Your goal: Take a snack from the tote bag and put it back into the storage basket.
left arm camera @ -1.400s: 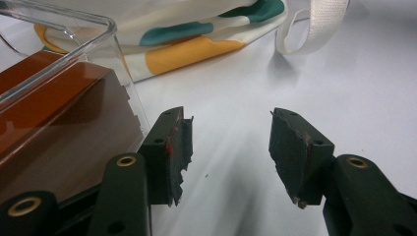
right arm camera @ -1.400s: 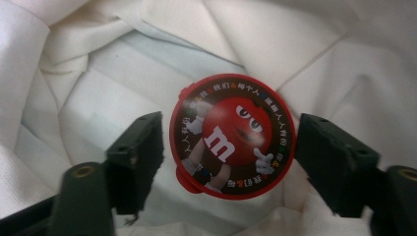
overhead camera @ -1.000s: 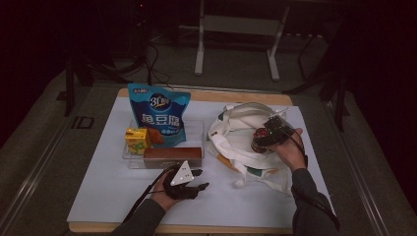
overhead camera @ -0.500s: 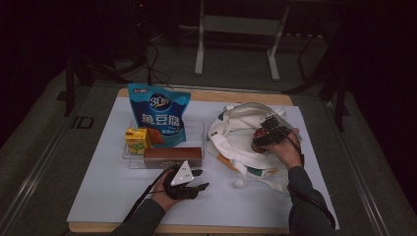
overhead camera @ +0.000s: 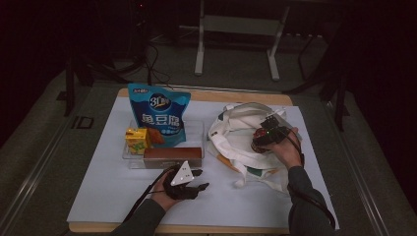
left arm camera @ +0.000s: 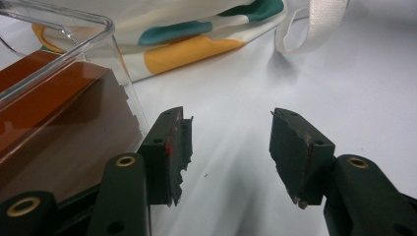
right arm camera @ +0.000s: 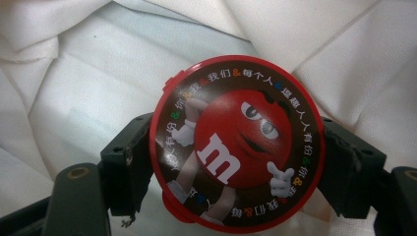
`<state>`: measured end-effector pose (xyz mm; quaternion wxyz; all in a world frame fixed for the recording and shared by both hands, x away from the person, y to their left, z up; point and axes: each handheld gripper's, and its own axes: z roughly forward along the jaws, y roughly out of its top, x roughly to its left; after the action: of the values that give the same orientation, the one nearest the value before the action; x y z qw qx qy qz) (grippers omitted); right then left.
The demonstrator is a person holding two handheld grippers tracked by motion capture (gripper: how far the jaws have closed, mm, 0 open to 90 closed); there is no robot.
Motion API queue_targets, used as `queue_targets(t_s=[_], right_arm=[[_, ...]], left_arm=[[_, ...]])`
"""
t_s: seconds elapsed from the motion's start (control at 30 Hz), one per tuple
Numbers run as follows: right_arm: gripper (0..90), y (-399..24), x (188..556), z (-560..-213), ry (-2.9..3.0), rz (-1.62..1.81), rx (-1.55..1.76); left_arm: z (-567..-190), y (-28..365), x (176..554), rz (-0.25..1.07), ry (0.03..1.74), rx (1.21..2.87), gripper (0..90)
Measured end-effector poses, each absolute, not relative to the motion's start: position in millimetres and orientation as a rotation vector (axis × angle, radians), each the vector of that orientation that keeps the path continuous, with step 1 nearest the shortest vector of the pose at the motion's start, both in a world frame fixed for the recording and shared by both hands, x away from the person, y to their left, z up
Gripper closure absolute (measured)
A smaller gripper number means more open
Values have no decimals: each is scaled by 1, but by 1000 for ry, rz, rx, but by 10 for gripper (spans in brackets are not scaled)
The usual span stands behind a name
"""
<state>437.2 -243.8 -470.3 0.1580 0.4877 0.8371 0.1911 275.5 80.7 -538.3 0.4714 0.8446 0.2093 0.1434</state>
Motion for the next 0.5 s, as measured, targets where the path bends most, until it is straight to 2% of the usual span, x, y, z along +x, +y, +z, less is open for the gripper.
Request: queue_targets(t_s=[0.5], right_arm=[[257,-242,433,-468,2410,549,1353]], left_arm=[[-538,81,276,350,513,2069,476]])
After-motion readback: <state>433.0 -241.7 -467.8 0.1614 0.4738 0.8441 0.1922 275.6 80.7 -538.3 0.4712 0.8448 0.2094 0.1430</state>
